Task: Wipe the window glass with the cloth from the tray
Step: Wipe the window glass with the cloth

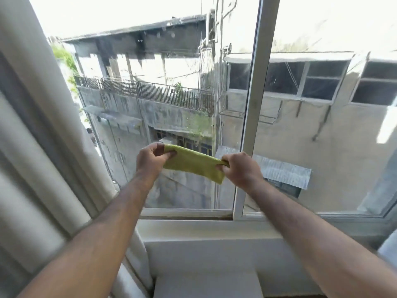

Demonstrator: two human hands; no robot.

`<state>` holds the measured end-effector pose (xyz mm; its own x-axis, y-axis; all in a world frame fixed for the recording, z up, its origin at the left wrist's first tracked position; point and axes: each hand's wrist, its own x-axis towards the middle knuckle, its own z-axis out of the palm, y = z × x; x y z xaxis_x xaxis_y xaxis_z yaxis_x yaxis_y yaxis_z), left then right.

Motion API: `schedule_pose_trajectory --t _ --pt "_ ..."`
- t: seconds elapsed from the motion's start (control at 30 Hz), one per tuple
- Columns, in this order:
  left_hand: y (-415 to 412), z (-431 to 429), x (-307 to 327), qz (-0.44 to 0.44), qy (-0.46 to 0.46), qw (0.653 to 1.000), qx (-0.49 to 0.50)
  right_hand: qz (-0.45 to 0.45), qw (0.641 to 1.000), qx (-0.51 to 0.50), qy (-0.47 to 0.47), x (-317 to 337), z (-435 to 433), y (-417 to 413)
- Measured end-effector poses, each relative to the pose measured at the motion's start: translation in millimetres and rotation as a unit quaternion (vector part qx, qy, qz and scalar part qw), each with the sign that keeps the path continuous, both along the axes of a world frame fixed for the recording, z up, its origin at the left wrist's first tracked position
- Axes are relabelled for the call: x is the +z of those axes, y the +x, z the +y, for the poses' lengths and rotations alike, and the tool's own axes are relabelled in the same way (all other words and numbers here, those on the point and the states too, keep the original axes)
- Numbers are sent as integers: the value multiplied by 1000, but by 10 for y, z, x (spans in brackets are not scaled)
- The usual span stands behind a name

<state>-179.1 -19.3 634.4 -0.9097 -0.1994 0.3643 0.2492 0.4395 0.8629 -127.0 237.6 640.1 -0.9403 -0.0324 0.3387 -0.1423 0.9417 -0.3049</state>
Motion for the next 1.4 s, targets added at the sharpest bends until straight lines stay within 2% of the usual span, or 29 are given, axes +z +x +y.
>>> schedule_pose_trajectory --t 0.2,0.33,0.47,0.5,0.63,0.73,0.87,1.17,1.27,1.33,1.4 --pt "-128 -86 1463 183 -123 974 58 148 988 14 27 1402 -8 -192" --pt "-147 -123 2144 272 -129 949 97 214 976 19 34 2046 -44 -299" --pt "-314 -160 2647 311 -133 929 149 246 963 98 41 2348 -139 -471" --pt "-382 -171 2755 316 -128 927 155 272 957 90 49 2376 -114 -536" --pt "-707 -200 3072 343 -166 912 155 384 921 -49 49 2501 227 -855" --pt "-980 -176 3206 365 -199 895 160 376 920 -108 35 2506 546 -1142" --pt "-1283 -81 3252 377 -183 892 168 331 936 -121 19 2341 769 -1461" --pt "-1828 -31 2707 446 -147 866 174 437 885 -152 51 2142 875 -1907" --pt "-2047 172 2441 441 -215 842 226 471 866 -163 48 2117 898 -2009" --pt "-2146 383 2325 426 -206 836 277 487 856 -167 48 2104 908 -2073" --pt "-2208 596 2278 415 -184 843 288 505 844 -174 53 2083 916 -2128"
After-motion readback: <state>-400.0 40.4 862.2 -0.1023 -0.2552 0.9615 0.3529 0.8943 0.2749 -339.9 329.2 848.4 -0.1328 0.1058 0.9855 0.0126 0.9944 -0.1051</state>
